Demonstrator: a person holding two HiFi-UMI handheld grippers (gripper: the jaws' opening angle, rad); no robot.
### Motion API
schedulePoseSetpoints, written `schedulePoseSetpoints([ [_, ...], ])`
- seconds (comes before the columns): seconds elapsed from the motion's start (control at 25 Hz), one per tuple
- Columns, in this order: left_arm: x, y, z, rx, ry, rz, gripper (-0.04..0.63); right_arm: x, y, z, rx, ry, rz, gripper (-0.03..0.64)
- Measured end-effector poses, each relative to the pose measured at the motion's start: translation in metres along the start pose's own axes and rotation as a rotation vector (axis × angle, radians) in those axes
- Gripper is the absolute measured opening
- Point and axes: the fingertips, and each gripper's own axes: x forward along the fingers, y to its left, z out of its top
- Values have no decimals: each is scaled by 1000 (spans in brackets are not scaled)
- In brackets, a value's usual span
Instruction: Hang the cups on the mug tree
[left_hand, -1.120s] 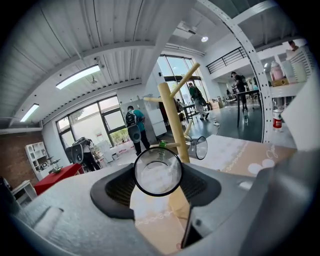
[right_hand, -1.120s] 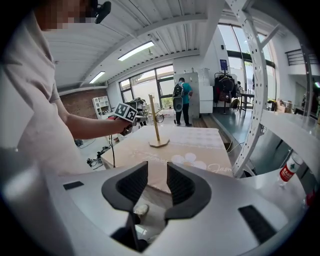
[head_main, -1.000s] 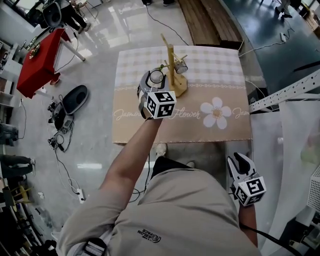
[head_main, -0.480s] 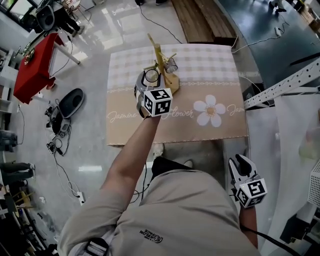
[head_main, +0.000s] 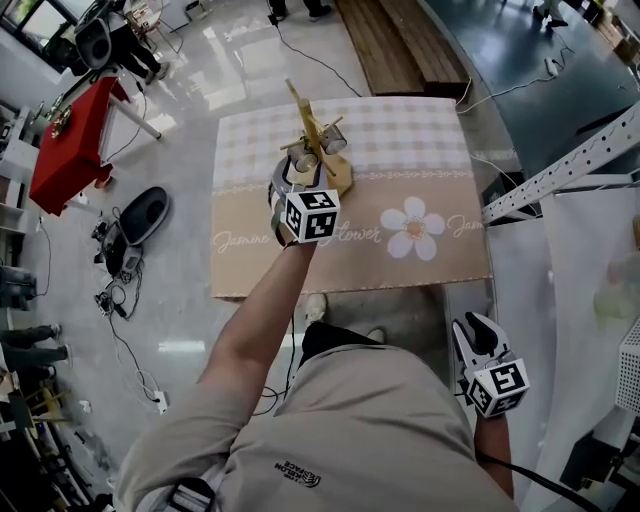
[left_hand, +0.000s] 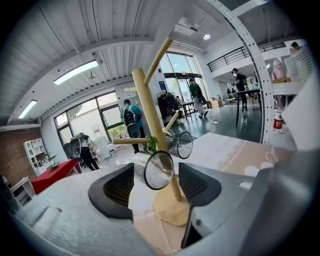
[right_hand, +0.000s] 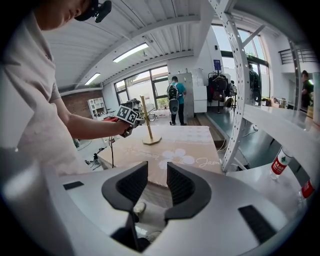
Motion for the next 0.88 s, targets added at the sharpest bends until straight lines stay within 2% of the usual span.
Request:
schedulePoseSetpoints([
  [0.24, -7, -1, -4, 9, 20, -16, 275, -6, -2, -1, 0, -14, 8, 127],
  [0.48, -36, -6, -8, -56, 49, -81, 275, -10, -1, -5, 6, -29, 26, 125],
  [0.64, -66, -20, -5, -109, 58, -173, 275, -9, 2, -3, -14, -47, 58, 121],
  [0.76, -95, -42, -6, -149, 68, -276, 273, -9, 6, -3, -24, -53, 82, 113],
  [0.88, -130, -63, -6, -179, 71, -386, 247, -10, 10, -2, -46, -66, 103, 61],
])
